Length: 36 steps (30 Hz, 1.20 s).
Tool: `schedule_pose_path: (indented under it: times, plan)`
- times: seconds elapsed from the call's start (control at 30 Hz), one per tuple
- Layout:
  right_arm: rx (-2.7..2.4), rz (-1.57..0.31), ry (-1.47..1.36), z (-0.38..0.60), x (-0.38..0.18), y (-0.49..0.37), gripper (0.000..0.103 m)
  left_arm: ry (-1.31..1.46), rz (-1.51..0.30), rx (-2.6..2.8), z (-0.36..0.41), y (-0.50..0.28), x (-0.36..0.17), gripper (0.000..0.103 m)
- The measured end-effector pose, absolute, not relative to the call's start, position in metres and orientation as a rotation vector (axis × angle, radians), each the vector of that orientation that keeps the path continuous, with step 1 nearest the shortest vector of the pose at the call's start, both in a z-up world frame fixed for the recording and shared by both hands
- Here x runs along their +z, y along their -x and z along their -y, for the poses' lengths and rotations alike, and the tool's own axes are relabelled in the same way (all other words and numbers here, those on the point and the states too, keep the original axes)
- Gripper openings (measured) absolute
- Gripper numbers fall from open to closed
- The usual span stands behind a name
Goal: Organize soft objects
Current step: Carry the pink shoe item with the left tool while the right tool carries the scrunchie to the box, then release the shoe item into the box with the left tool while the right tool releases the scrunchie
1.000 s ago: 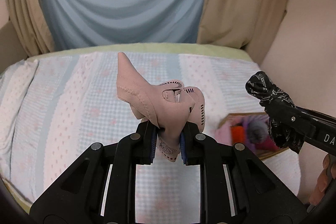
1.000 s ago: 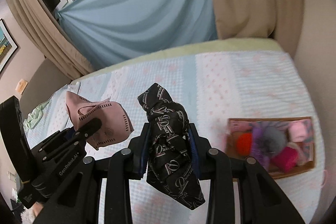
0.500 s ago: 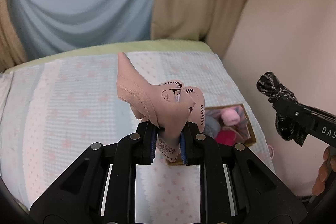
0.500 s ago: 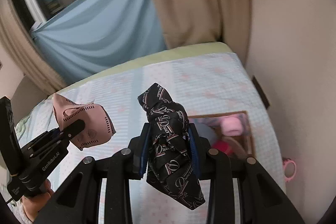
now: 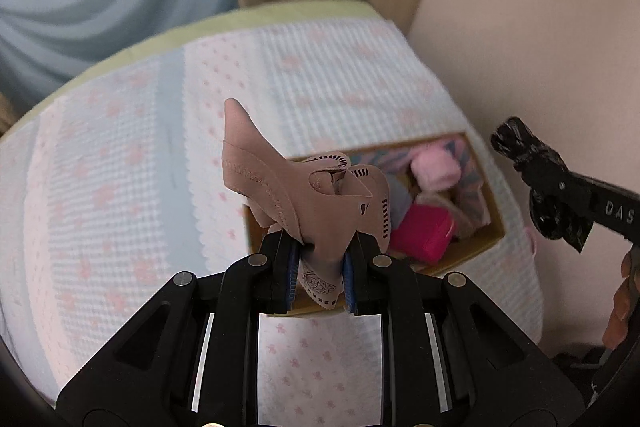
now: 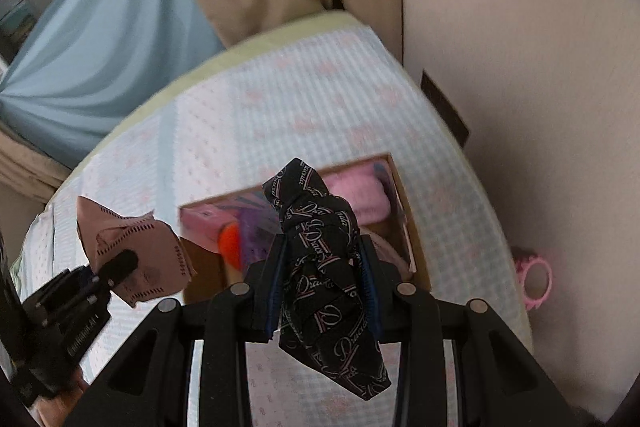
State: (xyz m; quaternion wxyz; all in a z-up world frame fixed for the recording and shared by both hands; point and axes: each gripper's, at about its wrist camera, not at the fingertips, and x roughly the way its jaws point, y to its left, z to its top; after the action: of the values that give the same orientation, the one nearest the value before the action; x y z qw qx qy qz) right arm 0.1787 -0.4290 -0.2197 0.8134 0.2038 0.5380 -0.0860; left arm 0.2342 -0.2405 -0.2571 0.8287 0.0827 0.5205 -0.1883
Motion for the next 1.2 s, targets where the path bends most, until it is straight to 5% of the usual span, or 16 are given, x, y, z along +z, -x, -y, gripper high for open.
schedule_pose_path:
  times: [0.4, 0.43, 0.47, 0.5, 0.57, 0.63, 0.67, 1.2]
  plan:
    - [-0.034, -1.257, -0.509, 0.391, -0.306, -0.227, 0.031, -0.205, -1.245, -0.307, 0.249, -0.262, -0.360, 0.017]
    - [-0.026, -1.259, -0.515, 0.387, -0.310, -0.231, 0.031, -0.219, -1.249, -0.300, 0.251, -0.262, -0.364, 0.024]
    - [-0.020, -1.262, -0.520, 0.385, -0.313, -0.234, 0.032, -0.229, -1.257, -0.298, 0.249, -0.262, -0.366, 0.042]
    - [-0.005, -1.273, -0.527, 0.382, -0.318, -0.238, 0.037, -0.243, -1.272, -0.300, 0.249, -0.264, -0.371, 0.071]
    - [0.017, -1.296, -0.529, 0.379, -0.326, -0.242, 0.056, -0.249, -1.280, -0.307, 0.246, -0.264, -0.374, 0.102]
    - [0.011, -1.304, -0.506, 0.378, -0.329, -0.241, 0.094, -0.211, -1.267, -0.330, 0.239, -0.262, -0.371, 0.103]
    - [0.006, -1.303, -0.499, 0.379, -0.329, -0.239, 0.100, -0.204, -1.273, -0.332, 0.236, -0.261, -0.371, 0.103]
    - [-0.066, -1.276, -0.518, 0.393, -0.306, -0.217, 0.102, -0.183, -1.257, -0.325, 0.223, -0.245, -0.346, 0.103]
